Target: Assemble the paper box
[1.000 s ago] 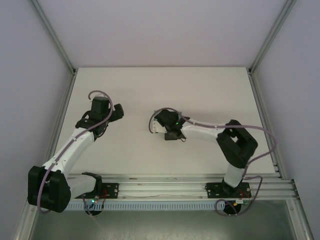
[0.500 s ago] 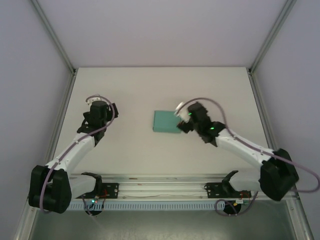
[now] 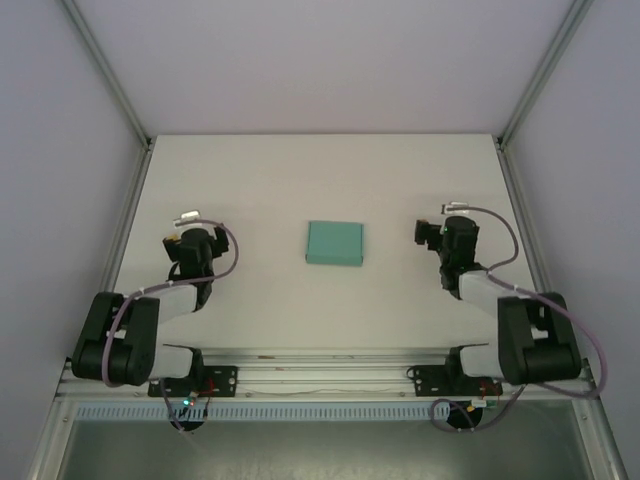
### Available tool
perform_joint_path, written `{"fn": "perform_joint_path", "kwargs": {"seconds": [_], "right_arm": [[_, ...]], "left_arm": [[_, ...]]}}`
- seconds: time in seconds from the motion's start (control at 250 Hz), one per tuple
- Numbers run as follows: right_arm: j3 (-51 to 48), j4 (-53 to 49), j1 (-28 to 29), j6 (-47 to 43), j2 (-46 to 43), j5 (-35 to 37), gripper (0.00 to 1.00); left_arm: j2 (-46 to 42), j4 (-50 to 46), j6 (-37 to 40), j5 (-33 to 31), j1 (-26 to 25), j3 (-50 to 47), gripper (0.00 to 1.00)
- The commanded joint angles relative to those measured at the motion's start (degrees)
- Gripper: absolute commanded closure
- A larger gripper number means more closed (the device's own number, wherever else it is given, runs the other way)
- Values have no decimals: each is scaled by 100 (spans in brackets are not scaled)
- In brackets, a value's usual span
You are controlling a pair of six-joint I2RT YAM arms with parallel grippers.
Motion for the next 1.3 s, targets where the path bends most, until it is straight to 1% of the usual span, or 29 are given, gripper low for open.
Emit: {"fn": "perform_joint_path", "kwargs": {"seconds": [0.0,0.036,0.048,0.064,0.08,0.104,0.112,0.128,0.144,0.18,0.188,0.212,0.24,0.276,0.308,0.384,0.448,0.524,0.596,0.66,0.716,0.787,1.295], "right_arm": [[-103,1279,-307,788,513,251,0],[-269,1787,-342,974,809,580,0],[-343,2126,-352,1002,927,686,0],[-467,2556,-347,972,1016,714,0],[-554,2704,-357,957,1029,682,0],[-558,2449,-350,965,895,655,0],[-528,2314,-352,972,842,645,0],[-473,2040,-363,1012,755,655,0],[-407,1898,-371,1048,738,696,0],[-344,2067,-381,1067,901,801,0],[-361,2139,-375,1048,925,796,0],[-429,2270,-373,1039,927,776,0],[-400,2136,-378,1056,891,779,0],[-331,1869,-381,1056,820,771,0],[-355,1928,-381,1048,827,768,0],[-390,2062,-379,1034,852,757,0],[-372,1997,-375,1032,840,750,0],[-377,1995,-373,1032,831,752,0],[-375,2011,-373,1031,842,752,0],[-372,2009,-376,1034,842,751,0],[-374,2010,-373,1030,842,748,0],[-373,2007,-373,1013,842,751,0],[-382,2011,-373,1030,831,745,0]], "left_arm": [[269,1599,259,-50,94,-196,0],[591,2306,257,-49,159,-344,0],[676,2499,305,10,170,-369,0],[726,2550,326,97,185,-366,0],[698,2362,315,219,195,-314,0],[643,1831,228,353,195,-190,0],[662,1787,221,370,195,-162,0],[807,1948,227,303,203,-142,0],[1015,2304,300,243,215,-141,0],[1188,2760,390,313,220,-230,0],[1154,2713,371,360,228,-220,0],[979,2107,277,408,235,-95,0],[850,1549,184,419,254,58,0],[979,2113,290,443,265,-110,0],[1093,2450,341,442,265,-164,0],[874,1724,218,459,265,-8,0],[1020,2225,312,437,265,-121,0],[898,1821,237,454,265,-35,0],[964,2091,287,441,269,-91,0],[915,1867,244,454,265,-44,0],[958,2025,275,442,265,-70,0],[915,1900,253,460,267,-53,0],[932,1950,262,449,265,-56,0]]}}
